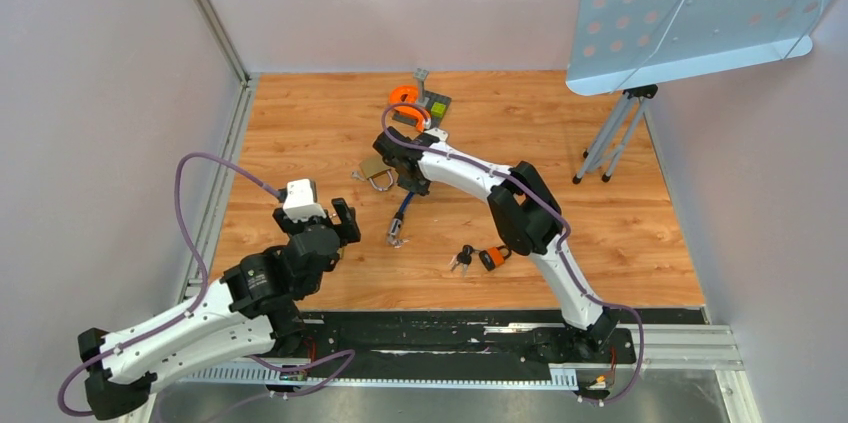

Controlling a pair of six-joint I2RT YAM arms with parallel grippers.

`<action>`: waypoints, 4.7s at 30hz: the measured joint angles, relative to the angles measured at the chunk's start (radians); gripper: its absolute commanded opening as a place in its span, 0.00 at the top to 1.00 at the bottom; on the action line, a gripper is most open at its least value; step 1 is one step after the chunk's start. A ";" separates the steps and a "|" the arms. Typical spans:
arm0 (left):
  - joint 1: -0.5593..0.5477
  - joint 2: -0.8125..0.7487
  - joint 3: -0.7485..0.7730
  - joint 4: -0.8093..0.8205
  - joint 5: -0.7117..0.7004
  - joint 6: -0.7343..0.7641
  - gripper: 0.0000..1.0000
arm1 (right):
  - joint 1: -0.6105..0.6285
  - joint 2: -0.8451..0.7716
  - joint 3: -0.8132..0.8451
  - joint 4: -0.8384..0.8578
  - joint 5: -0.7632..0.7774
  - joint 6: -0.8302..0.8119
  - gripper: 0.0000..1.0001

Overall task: Lock with the key
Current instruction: Pick up the lock from the center of the board.

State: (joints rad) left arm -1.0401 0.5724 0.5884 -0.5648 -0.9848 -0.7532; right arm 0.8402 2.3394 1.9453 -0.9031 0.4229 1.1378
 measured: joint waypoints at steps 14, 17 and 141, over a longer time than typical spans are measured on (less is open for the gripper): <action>0.007 0.052 -0.069 0.147 0.208 0.007 0.07 | 0.003 0.026 0.057 -0.046 0.003 -0.013 1.00; 0.039 0.073 -0.069 0.161 0.261 -0.005 0.06 | 0.003 -0.006 0.019 -0.036 -0.005 -0.021 1.00; 0.418 0.569 0.166 0.412 1.020 0.231 1.00 | -0.403 -0.694 -0.716 0.400 -0.434 -0.649 1.00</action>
State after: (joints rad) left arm -0.6216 1.1416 0.7540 -0.1528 0.0357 -0.5220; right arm 0.4374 1.6451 1.2289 -0.5030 -0.0113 0.4889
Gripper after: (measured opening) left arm 0.077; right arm 0.041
